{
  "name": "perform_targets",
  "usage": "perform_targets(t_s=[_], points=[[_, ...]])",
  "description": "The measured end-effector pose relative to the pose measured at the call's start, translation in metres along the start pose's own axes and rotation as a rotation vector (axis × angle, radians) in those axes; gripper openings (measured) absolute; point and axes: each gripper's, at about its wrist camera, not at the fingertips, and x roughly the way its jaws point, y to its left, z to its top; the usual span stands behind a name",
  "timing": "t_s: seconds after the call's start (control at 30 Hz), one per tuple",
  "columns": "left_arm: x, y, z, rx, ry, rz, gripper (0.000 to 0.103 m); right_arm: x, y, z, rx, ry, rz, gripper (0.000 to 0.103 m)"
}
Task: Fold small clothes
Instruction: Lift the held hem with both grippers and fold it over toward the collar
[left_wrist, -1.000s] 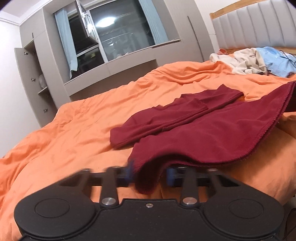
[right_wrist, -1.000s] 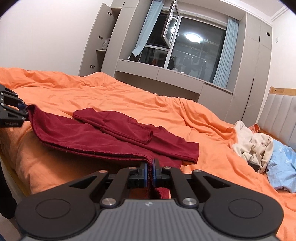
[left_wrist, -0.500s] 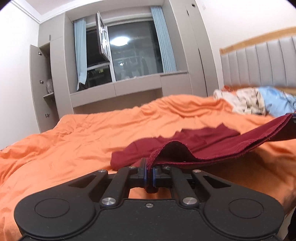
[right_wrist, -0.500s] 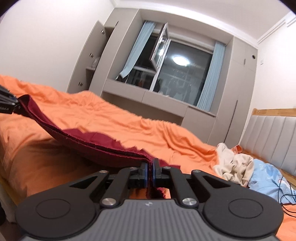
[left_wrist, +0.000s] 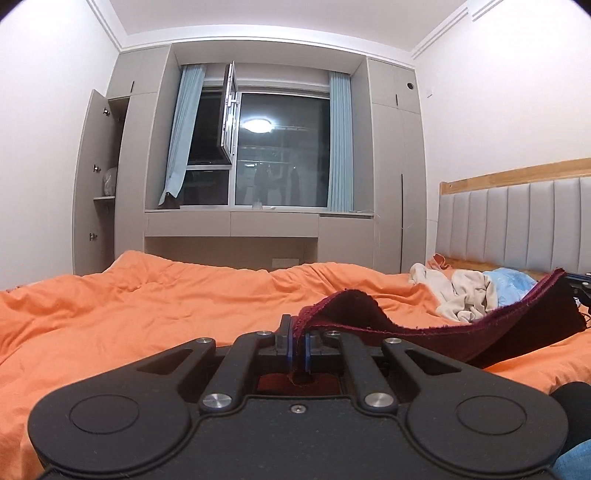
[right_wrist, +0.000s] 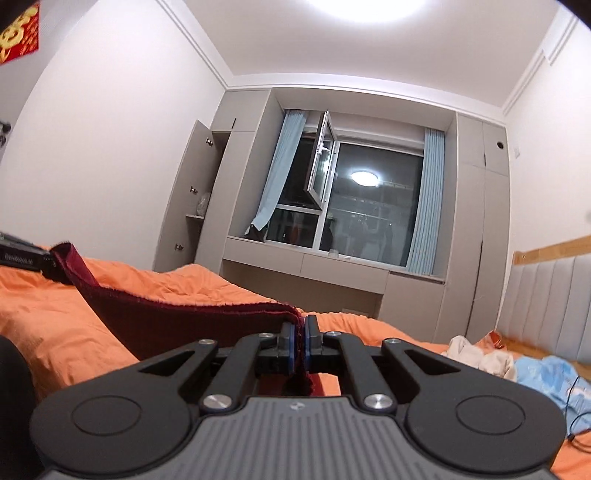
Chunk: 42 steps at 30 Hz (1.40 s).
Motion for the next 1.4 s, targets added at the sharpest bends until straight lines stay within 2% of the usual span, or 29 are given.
perform_targets(t_s=[0.17,0.3,0.5,0.67,0.8,0.97,1.07,1.3,1.37,1.4], points=[[0.020,0.002,-0.001,-0.003,0.011,-0.007,0.005,0.026,-0.003,-0.003,-0.033,0.014,-0.010,0.006],[0.049,0.008,0.006,0.010,0.011,-0.009,0.005,0.069,-0.010,-0.004,-0.092,0.024,-0.012,0.006],[0.127,0.019,0.021,-0.004,0.019,-0.010,0.006,0.163,-0.029,-0.017,-0.082,0.073,0.002,0.006],[0.204,0.025,0.020,-0.009,0.062,0.009,0.006,0.242,-0.040,-0.034,-0.075,0.141,0.012,0.006],[0.267,0.036,0.014,-0.017,0.125,0.039,0.006,0.299,-0.050,-0.053,-0.037,0.207,0.038,0.006],[0.341,0.054,-0.006,-0.032,0.259,0.065,0.006,0.365,-0.059,-0.087,-0.007,0.320,0.086,0.006],[0.376,0.068,-0.021,-0.065,0.340,0.072,0.006,0.387,-0.058,-0.106,-0.009,0.381,0.101,0.006],[0.422,0.090,-0.052,-0.145,0.461,0.084,0.006,0.427,-0.052,-0.144,-0.001,0.487,0.135,0.006],[0.432,0.093,-0.060,-0.153,0.489,0.091,0.006,0.437,-0.053,-0.151,0.009,0.513,0.144,0.010],[0.436,0.093,-0.064,-0.154,0.504,0.096,0.007,0.439,-0.053,-0.154,0.008,0.524,0.144,0.014]])
